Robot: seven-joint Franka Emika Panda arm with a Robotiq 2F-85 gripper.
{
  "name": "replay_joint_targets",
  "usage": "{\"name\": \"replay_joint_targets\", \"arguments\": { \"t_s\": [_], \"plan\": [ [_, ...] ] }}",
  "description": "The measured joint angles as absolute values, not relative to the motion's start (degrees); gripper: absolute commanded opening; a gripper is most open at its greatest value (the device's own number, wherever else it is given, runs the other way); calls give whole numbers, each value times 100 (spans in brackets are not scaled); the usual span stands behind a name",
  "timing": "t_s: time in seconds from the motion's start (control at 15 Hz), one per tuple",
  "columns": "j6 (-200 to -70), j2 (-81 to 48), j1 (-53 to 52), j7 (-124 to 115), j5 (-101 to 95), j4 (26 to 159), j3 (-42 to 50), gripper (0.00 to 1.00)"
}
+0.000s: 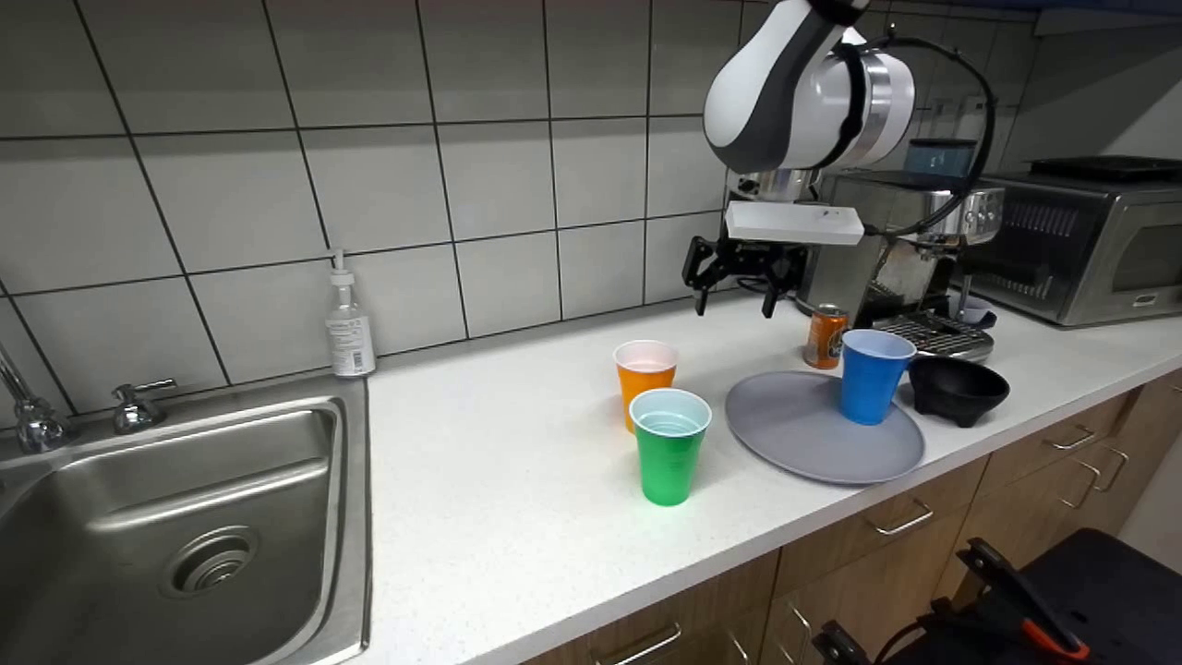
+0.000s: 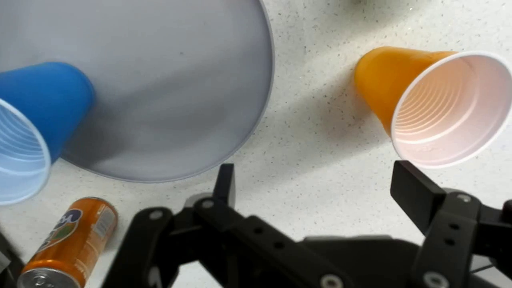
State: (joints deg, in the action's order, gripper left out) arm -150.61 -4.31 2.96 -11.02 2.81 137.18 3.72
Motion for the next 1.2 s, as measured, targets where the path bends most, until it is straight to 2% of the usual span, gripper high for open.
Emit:
{"name": "replay_joint_targets", "arguments": {
  "t_s": [1.2],
  "plan": [
    [-15055,-1935,-140,-1076,281,12557,140,100]
  ]
}}
